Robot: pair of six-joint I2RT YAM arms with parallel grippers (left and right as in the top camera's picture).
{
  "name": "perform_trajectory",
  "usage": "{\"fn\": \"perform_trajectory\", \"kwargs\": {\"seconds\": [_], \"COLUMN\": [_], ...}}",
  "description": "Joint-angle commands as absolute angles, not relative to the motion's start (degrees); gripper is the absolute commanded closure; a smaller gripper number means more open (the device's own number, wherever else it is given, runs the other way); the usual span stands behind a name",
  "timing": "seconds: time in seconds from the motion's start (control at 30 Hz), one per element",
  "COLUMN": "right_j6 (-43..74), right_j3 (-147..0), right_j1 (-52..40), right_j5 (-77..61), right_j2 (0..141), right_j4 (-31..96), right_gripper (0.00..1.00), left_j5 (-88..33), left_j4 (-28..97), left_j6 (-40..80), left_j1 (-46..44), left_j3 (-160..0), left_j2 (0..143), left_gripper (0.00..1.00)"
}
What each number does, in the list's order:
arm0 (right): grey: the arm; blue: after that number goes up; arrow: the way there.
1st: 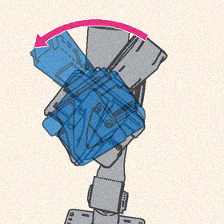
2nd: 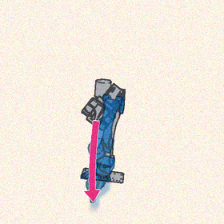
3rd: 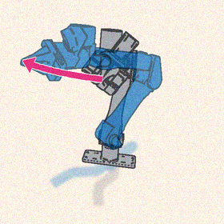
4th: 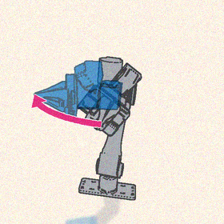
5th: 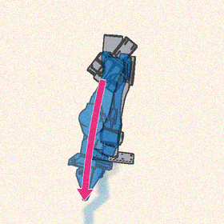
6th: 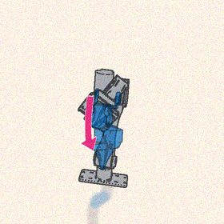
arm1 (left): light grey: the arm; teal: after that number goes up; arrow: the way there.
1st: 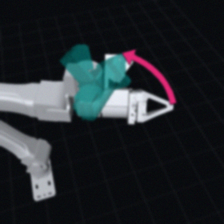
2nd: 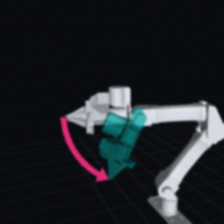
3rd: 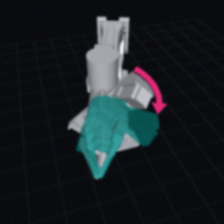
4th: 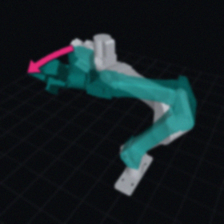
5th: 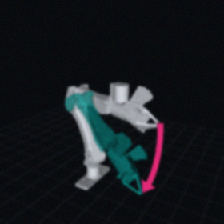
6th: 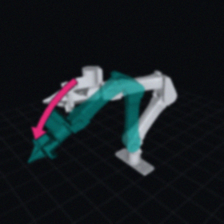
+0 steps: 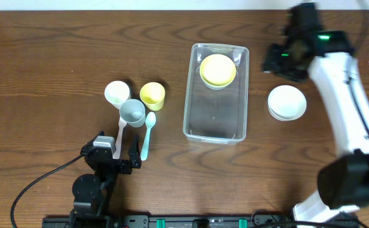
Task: Pack container
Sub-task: 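Move right gripper to the white bowl and grasp its rim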
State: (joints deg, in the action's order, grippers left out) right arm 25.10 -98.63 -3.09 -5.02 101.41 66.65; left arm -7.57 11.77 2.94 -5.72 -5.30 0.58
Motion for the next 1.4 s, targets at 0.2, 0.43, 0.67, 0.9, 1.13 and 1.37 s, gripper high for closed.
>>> {"fn": "perform_trajectory", "kwargs": {"seconds": [0.2,0.43,0.67,0.9,1.13,1.37], "right_j6": [20.93,20.93,23.62,25.26,25.15,21.71], "right_j3": [-87.79,-72.58,-63.46,-60.45,-68.10,-85.08], "right_j1": [10.35,12.34,12.14,12.14,11.84,5.98], "right_j5": [2.35,-1.76,-1.98,-1.96,-0.36,-4.86], "right_j2": [100.42,100.42,100.42,100.36,95.42,87.66], "right_j4": [68.42,54.06,43.38,39.92,45.89,57.41], "right_gripper": [0.34,0.32,0.47,0.87,0.99,0.99], "left_j5": [-8.16,-8.16,-8.16,-8.16,-8.16,-8.16], "left_j4": [12.14,12.14,12.14,12.14,12.14,12.14], "left_j6": [2.59,2.59,2.59,2.59,2.59,2.59], "left_j1": [-5.43,-5.43,-5.43,-5.43,-5.43,-5.43], "left_j3": [-3.84,-3.84,-3.84,-3.84,-3.84,-3.84], "left_j2": [0.23,0.23,0.23,0.23,0.23,0.23], "left_gripper": [0.02,0.02,0.02,0.02,0.02,0.02]}}
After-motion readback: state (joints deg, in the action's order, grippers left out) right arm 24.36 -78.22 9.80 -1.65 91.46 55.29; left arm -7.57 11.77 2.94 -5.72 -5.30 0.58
